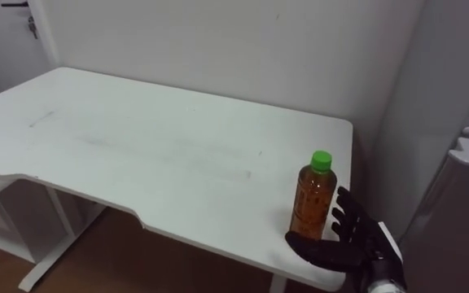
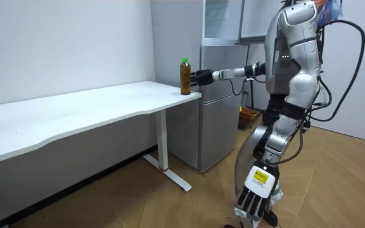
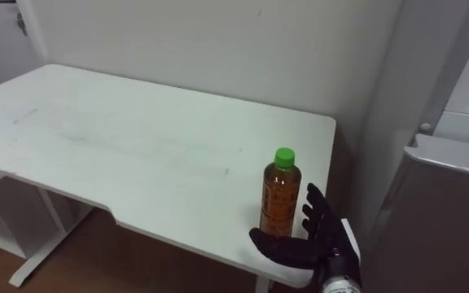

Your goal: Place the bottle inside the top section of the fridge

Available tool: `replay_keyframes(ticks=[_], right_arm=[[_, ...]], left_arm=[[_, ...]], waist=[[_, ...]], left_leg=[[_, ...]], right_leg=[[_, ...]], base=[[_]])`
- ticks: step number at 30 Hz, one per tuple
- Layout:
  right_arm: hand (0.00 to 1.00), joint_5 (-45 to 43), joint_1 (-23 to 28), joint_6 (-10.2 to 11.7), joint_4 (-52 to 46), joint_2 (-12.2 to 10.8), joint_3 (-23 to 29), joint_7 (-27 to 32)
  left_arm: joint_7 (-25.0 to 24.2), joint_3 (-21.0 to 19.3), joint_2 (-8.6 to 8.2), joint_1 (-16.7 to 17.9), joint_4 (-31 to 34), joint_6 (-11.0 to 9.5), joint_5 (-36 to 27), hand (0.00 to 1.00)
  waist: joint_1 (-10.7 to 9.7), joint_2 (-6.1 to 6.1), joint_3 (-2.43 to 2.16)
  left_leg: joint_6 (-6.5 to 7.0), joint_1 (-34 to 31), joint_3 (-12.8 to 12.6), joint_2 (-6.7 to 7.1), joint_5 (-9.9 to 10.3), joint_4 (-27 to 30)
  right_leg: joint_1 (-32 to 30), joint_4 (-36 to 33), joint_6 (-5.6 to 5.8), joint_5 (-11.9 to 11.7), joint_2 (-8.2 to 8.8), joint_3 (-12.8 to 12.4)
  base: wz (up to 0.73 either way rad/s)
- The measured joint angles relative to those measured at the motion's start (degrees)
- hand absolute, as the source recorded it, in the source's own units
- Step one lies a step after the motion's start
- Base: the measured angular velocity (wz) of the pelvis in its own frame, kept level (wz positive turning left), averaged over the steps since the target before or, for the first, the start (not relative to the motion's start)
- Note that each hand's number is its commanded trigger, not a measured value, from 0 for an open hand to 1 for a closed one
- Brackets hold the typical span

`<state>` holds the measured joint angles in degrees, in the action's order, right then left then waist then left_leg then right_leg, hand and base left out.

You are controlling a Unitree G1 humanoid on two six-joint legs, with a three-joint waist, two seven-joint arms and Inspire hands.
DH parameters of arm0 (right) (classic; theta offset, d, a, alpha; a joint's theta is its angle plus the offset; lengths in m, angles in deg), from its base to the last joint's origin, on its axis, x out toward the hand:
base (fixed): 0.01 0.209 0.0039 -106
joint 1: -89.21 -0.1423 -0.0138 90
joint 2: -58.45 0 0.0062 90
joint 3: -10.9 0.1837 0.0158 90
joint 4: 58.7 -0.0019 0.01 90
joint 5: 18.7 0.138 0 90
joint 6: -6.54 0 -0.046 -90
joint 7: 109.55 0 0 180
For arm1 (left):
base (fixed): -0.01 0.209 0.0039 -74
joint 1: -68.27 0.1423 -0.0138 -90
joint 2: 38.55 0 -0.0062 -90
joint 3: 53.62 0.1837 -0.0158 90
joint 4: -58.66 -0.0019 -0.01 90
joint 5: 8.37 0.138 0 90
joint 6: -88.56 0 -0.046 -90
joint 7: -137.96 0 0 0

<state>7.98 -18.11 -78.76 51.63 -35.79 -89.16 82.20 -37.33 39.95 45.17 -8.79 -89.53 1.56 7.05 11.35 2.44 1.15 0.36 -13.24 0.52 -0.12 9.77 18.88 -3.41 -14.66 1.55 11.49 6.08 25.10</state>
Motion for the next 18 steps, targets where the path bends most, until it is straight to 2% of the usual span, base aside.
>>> replay_keyframes(ticks=[6, 18], right_arm=[[0.0, 0.09, -4.53, 0.6, -0.01, 0.18, -1.52, 0.78], [0.0, 0.09, -4.64, 0.61, 0.04, 0.31, -2.63, 1.41]], left_arm=[[-0.5, 0.23, 0.03, 0.01, 0.03, 0.41, -0.09, 0.0], [-1.97, 1.17, 0.04, -0.07, -0.03, 0.75, -0.13, 0.0]], waist=[[0.14, 0.06, -0.04], [0.11, 0.08, -0.05]], left_leg=[[-0.02, 0.28, -0.15, 0.03, -0.03, -0.56], [-0.07, 0.5, -0.22, 0.04, -0.08, -0.89]], right_leg=[[0.07, 0.29, 0.01, 0.0, 0.0, 0.01], [0.36, 0.56, 0.06, 0.04, 0.0, 0.11]], base=[[0.0], [0.0]])
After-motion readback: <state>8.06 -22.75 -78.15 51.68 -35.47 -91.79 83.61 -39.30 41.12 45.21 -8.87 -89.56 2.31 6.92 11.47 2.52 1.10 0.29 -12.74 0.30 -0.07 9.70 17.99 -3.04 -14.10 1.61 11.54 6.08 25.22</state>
